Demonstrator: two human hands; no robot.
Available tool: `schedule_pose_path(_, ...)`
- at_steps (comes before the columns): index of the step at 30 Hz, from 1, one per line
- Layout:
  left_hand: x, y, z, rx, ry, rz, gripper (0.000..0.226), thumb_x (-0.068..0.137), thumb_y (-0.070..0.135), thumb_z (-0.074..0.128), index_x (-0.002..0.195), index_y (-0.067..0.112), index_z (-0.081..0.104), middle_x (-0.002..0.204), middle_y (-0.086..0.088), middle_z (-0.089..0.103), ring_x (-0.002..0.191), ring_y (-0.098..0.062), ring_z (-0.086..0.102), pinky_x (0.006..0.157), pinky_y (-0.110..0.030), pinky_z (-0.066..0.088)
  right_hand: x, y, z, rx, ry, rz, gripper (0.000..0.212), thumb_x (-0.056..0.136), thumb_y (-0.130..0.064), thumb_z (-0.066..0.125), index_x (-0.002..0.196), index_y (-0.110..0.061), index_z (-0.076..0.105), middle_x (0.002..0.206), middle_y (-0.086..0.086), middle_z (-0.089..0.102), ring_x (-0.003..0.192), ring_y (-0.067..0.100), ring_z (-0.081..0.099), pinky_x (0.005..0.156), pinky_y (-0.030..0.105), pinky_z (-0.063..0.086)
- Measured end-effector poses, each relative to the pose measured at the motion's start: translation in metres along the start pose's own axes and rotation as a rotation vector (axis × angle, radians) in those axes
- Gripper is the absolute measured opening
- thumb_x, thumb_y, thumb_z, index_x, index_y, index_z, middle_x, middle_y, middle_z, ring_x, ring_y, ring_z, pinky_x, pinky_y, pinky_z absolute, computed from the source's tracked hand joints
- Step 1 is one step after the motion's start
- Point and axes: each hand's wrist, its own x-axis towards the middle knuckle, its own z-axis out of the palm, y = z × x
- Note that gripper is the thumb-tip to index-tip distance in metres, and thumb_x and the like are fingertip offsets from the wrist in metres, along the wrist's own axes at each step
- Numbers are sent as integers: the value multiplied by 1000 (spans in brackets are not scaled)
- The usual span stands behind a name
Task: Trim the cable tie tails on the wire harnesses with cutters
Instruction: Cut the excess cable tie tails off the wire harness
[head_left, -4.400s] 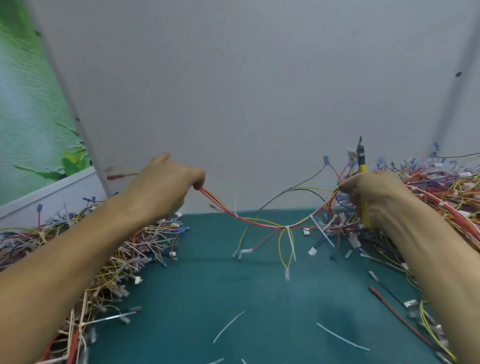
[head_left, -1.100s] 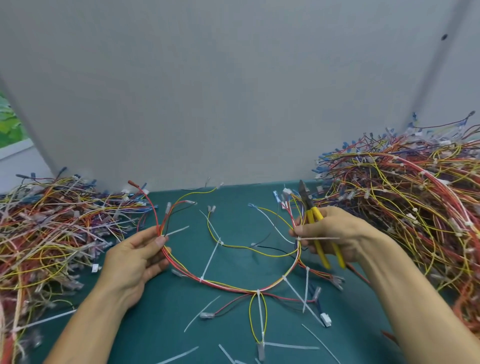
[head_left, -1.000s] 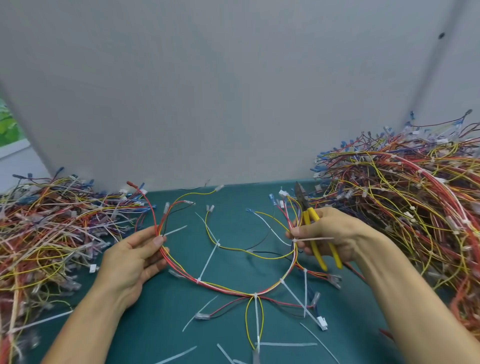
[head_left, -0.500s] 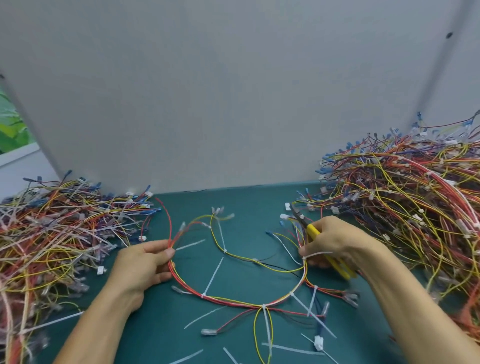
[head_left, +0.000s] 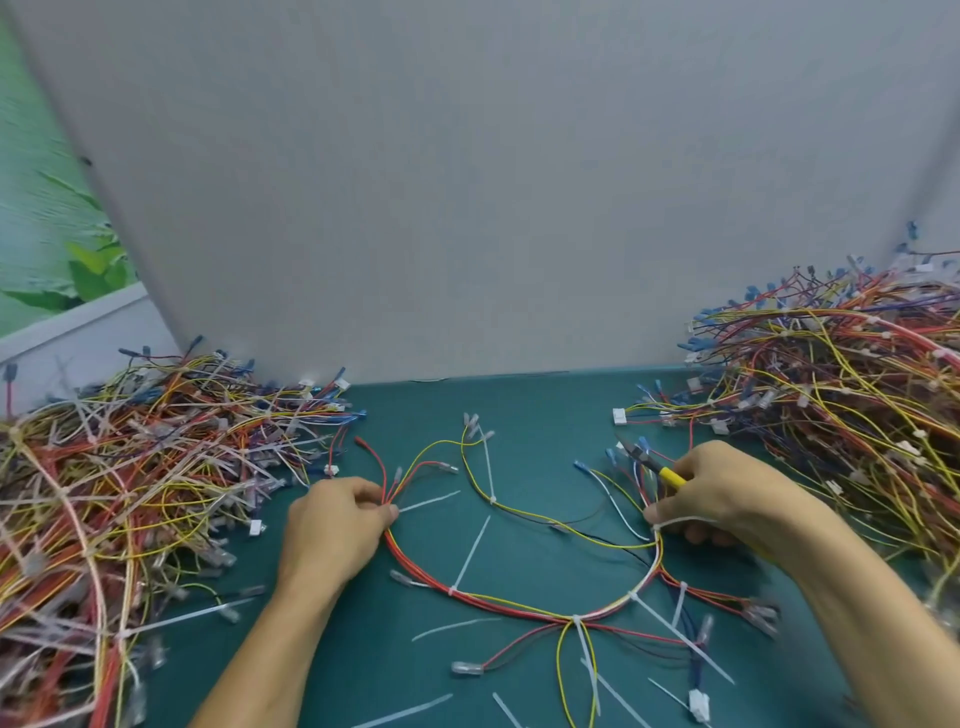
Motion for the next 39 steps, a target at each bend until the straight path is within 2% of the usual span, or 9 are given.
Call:
schedule_pose_path(2, -3, 2, -2, 95, 25, 37, 13, 72, 31, 79, 82, 26, 74, 74, 6, 72, 77, -22, 68, 77, -33, 56, 0, 0, 0, -27, 13, 1, 28, 74, -30, 83, 76, -6, 69, 51, 4, 64, 47, 17, 57, 51, 24, 45)
schedule_pose_path(6, -4, 4, -4, 46, 10, 25, 15, 73, 35, 78, 85, 26, 74, 78, 6, 73, 80, -22, 69, 76, -35, 57, 1, 2, -2, -21, 37, 1, 32, 71, -34, 85, 77, -7, 68, 44, -1, 61, 37, 10, 54, 46, 21, 41)
schedule_pose_path(13, -5, 3, -1, 107, 14, 132, 15, 81, 25, 73, 95, 28, 75, 85, 13, 72, 92, -15, 65, 81, -22, 46, 5, 7, -4, 65, 60, -24, 32, 70, -32, 86, 73, -6, 68, 46, 2, 61, 39, 12, 53, 46, 22, 37)
schedule_pose_path(18, -4, 2, 1, 123, 4, 195, 15, 82, 25, 72, 96, 29, 75, 94, 13, 73, 81, -6, 53, 76, -18, 37, 6, 4, 1, 34, -13, -22, 19, 78, -21, 80, 76, -7, 67, 54, -1, 68, 46, 13, 60, 49, 23, 44)
schedule_pose_path(24, -2, 2, 3, 154, 44, 218, 15, 81, 31, 74, 95, 27, 74, 90, 13, 72, 80, -9, 56, 77, -21, 41, 2, -5, 11, 73, -2, -19, 21, 79, -17, 80, 78, -4, 63, 56, 6, 69, 46, 16, 62, 48, 24, 50)
schedule_pose_path(29, -6, 2, 2, 245, 76, 253, 20, 81, 33, 73, 99, 24, 73, 98, 3, 72, 96, -22, 64, 84, -30, 47, -2, 0, 8, 159, -27, -59, 28, 80, -27, 79, 81, -4, 63, 59, 6, 70, 47, 14, 60, 48, 23, 46)
schedule_pose_path(32, -8, 5, 2, 261, 126, 312, 26, 82, 29, 73, 106, 20, 72, 109, -3, 68, 101, -26, 61, 90, -34, 45, -1, 4, 4, 142, 28, -69, 34, 77, -36, 80, 77, -5, 65, 61, 9, 69, 55, 20, 57, 56, 29, 42)
schedule_pose_path(35, -13, 13, 2, 224, 163, 416, 20, 82, 22, 73, 101, 18, 73, 105, -2, 68, 97, -24, 60, 91, -35, 43, 3, 8, -4, 140, 85, -53, 40, 75, -39, 81, 78, -3, 64, 54, 8, 64, 56, 22, 57, 61, 30, 43)
schedule_pose_path(39, -30, 33, 5, 171, 149, 612, 14, 80, 16, 74, 94, 17, 74, 95, 2, 70, 92, -20, 60, 88, -30, 41, 7, 14, -12, 233, 139, -80, 35, 75, -37, 82, 73, -10, 59, 52, 0, 62, 49, 15, 60, 48, 21, 42)
